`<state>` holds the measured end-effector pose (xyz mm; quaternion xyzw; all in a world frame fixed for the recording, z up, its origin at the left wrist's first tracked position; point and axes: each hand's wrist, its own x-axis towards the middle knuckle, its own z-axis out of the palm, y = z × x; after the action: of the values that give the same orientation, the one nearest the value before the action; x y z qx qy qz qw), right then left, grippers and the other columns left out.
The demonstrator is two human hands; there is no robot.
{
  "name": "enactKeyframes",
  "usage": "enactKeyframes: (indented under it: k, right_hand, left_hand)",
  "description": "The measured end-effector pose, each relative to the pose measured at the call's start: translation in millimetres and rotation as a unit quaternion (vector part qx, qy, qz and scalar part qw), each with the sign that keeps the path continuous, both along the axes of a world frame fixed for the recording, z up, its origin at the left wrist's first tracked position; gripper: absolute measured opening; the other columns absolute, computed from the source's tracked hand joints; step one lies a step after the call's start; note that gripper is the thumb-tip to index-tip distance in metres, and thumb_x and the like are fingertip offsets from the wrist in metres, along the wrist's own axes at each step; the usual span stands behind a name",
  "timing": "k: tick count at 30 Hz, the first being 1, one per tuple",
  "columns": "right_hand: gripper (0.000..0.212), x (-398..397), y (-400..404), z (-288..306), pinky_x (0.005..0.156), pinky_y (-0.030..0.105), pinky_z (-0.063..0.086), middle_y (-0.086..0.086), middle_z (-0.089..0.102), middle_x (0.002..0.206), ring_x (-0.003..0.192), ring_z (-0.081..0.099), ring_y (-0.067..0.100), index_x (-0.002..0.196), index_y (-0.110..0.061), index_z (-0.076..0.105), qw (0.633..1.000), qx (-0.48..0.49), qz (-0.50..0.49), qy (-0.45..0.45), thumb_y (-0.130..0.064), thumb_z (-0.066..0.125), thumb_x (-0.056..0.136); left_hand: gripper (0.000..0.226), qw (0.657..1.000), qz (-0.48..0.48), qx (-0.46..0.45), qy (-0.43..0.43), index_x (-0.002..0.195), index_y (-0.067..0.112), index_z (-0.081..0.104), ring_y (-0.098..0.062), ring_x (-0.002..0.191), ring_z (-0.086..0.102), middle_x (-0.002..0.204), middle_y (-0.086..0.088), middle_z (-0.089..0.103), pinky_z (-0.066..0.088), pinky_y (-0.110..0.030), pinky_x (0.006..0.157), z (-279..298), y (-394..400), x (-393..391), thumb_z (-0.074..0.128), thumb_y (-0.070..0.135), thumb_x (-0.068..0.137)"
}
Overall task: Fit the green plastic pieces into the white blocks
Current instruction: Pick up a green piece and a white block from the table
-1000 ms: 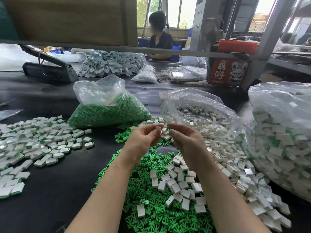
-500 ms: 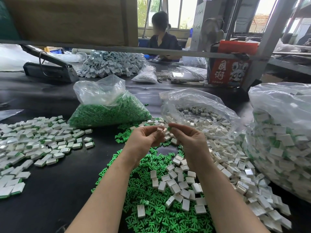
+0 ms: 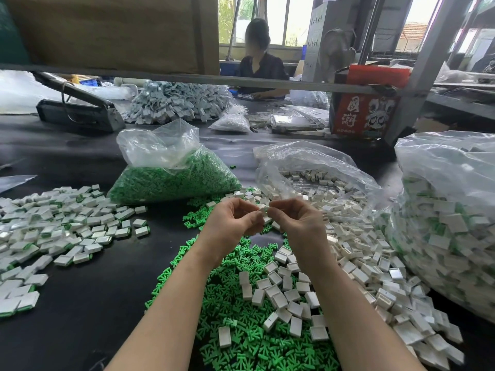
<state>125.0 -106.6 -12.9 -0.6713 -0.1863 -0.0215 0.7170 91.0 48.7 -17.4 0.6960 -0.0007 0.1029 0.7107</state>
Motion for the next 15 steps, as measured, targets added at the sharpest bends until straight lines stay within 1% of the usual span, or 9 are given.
enactKeyframes:
  k: [2,6,9,12,13,15]
  right_hand:
    - [0.016,0.0,0.2,-0.2,0.075,0.03,0.058,0.014,0.071,0.091,0.083,0.07,0.026,0.098,0.001,0.069,1.0,-0.009,0.002,-0.006,-0.004,0.071,0.084]
    - [0.015,0.2,-0.6,1.8,0.069,0.024,0.055,0.015,0.072,0.089,0.077,0.069,0.02,0.097,0.003,0.07,1.0,-0.021,0.012,-0.016,-0.002,0.071,0.083]
    - [0.014,0.7,-2.8,2.4,0.07,0.024,0.056,0.015,0.072,0.089,0.077,0.069,0.019,0.097,0.003,0.07,1.0,-0.023,0.017,-0.011,-0.002,0.071,0.083]
    - [0.017,1.6,-3.6,1.1,0.07,0.025,0.057,0.015,0.071,0.091,0.078,0.069,0.017,0.102,0.001,0.067,0.999,-0.034,0.036,-0.002,-0.005,0.069,0.086]
    - [0.016,2.0,-3.1,0.6,0.069,0.026,0.056,0.015,0.07,0.09,0.076,0.068,0.017,0.102,0.0,0.066,0.998,-0.049,0.04,0.004,-0.007,0.068,0.088]
    - [0.011,3.2,-1.8,-1.0,0.064,0.029,0.052,0.012,0.069,0.082,0.069,0.064,0.017,0.096,-0.005,0.067,0.993,-0.111,0.047,-0.001,-0.014,0.062,0.094]
  left_hand:
    - [0.009,1.0,0.005,-0.001,-0.002,0.093,0.005,0.066,-0.018,0.073,0.073,0.078,-0.007,0.075,0.056,-0.022,0.066,0.3,0.5,-0.7,0.07,0.009,0.087]
    - [0.007,1.0,0.012,0.005,-0.014,0.092,0.004,0.068,-0.02,0.072,0.072,0.076,-0.009,0.075,0.057,-0.024,0.067,0.4,3.2,-1.6,0.071,0.007,0.086]
    - [0.005,1.0,0.01,0.017,-0.023,0.09,0.006,0.07,-0.02,0.072,0.072,0.077,-0.009,0.075,0.057,-0.025,0.068,0.4,3.6,-2.2,0.071,0.006,0.085]
    - [0.005,0.999,0.011,0.022,-0.029,0.089,0.007,0.071,-0.021,0.072,0.072,0.078,-0.011,0.075,0.057,-0.026,0.068,0.5,4.2,-2.3,0.072,0.006,0.085]
    - [0.005,0.999,0.013,0.023,-0.031,0.089,0.007,0.072,-0.021,0.072,0.071,0.078,-0.011,0.075,0.057,-0.026,0.069,0.6,4.2,-2.4,0.072,0.007,0.084]
    - [0.005,0.999,0.015,0.023,-0.034,0.089,0.006,0.072,-0.02,0.072,0.071,0.078,-0.01,0.075,0.057,-0.025,0.068,1.3,3.9,-2.5,0.073,0.007,0.084]
